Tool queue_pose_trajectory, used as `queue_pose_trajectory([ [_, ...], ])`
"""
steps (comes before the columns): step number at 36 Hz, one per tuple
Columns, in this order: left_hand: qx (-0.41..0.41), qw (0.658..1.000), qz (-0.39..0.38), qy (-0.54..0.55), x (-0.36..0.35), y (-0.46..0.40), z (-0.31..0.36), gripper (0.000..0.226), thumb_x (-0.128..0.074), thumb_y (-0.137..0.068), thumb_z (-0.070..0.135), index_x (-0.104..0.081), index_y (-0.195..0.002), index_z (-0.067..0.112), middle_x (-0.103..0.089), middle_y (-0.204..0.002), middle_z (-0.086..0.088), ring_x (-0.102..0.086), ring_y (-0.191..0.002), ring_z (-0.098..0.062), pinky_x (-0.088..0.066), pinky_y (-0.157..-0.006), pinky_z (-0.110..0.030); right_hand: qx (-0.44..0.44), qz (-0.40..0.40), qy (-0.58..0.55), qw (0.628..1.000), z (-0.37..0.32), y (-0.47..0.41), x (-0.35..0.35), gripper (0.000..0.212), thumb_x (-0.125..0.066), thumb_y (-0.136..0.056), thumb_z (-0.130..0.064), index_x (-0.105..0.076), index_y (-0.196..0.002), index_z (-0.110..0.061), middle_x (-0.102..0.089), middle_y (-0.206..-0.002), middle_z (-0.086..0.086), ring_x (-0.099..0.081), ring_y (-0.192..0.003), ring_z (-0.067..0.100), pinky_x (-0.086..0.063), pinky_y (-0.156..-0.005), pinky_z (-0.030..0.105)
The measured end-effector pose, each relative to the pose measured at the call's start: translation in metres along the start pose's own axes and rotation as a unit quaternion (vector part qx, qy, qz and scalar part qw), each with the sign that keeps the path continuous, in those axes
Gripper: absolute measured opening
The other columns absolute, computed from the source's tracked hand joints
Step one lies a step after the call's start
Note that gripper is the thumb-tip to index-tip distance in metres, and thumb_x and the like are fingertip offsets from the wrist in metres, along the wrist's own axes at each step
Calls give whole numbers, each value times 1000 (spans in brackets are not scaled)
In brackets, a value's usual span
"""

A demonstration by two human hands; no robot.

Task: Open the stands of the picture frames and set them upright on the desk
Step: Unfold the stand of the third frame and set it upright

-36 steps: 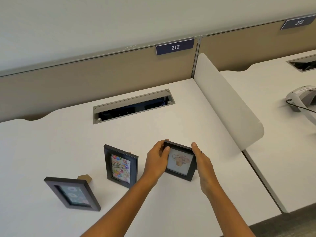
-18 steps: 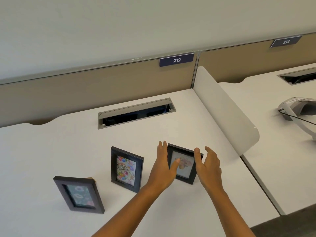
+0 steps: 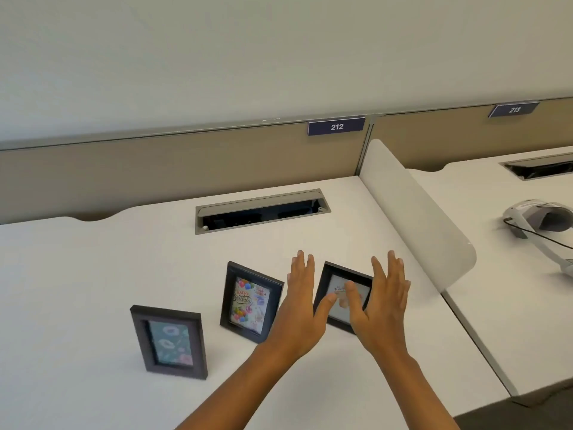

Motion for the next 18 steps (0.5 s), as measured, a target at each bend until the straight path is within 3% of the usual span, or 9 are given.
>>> queue_pose_trajectory([
  [6, -31, 997, 42, -49, 32, 17, -19, 84, -43, -108, 56, 16, -164, 39, 33, -168, 25, 30, -155, 2, 1, -133, -42, 44, -6, 8, 999, -33, 11, -12, 83, -52, -104, -55, -26, -172, -15, -3, -185, 2, 8, -171, 22, 0, -136, 61],
  [12, 0, 997, 76, -21, 79, 36, -48, 84, -47, -105, 56, 15, -161, 48, 30, -167, 30, 30, -155, 1, -1, -133, -44, 81, -21, 14, 996, -70, 21, -37, 81, -53, -105, -55, -27, -172, -16, -3, -185, 1, 6, -171, 23, -3, -135, 60],
  [15, 21, 995, 90, -32, 106, 46, -68, 84, -43, -101, 59, 12, -162, 44, 35, -163, 33, 36, -148, 9, -2, -131, -40, 110, -31, 1, 993, -90, 27, -52, 80, -54, -106, -51, -25, -172, -16, -2, -185, 1, 5, -171, 25, -7, -134, 62],
  [18, 48, 992, 108, -52, 134, 56, -87, 85, -38, -99, 60, 10, -165, 37, 32, -168, 20, 30, -155, -4, 0, -131, -40, 131, -44, -20, 990, -111, 31, -66, 78, -53, -107, -49, -24, -173, -18, -1, -185, -1, 5, -171, 25, -7, -134, 59],
])
Point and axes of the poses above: each hand's wrist, its own y-axis away from the middle knuckle, its own x-axis out of the back of the hand, z = x × y, the point moved 3 cm from there along -y, towards the middle knuckle
